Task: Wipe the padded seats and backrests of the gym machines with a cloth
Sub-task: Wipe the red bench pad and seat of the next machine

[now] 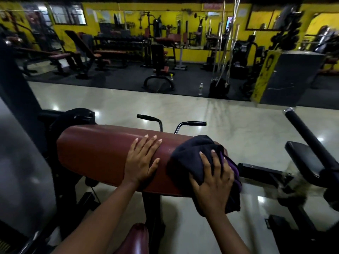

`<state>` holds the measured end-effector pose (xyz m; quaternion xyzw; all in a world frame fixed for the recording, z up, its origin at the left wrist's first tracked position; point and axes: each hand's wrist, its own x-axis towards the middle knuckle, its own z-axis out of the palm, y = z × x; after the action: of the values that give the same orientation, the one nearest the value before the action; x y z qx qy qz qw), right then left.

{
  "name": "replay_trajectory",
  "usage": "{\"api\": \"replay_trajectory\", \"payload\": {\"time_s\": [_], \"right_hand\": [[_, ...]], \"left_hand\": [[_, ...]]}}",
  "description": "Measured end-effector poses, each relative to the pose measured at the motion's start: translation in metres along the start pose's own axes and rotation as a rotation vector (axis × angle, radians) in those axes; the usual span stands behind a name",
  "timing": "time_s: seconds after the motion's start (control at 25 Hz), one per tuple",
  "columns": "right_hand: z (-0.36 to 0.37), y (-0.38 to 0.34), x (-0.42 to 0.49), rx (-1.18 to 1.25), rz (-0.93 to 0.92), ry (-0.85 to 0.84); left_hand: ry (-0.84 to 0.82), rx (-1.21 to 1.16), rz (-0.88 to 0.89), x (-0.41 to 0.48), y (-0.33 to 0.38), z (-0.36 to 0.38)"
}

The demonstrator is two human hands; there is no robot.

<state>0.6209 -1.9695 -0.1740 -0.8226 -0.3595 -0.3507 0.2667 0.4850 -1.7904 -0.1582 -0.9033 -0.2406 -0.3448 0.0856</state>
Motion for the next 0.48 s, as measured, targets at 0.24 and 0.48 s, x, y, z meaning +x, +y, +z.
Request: {"api": "replay_trajectory", "payload": {"time_s": [0.24, 0.48], "right_hand": [[0.009, -0.041, 0.036, 0.0, -0.125, -0.129], [-0.009, 0.016, 0.064, 0.226, 0.338, -0.304]], "left_hand": [[0.076, 0.003, 0.001, 0.0, 0.001, 0.001], [-0.05, 0.026, 0.025, 0.022, 0.051, -0.006]]}}
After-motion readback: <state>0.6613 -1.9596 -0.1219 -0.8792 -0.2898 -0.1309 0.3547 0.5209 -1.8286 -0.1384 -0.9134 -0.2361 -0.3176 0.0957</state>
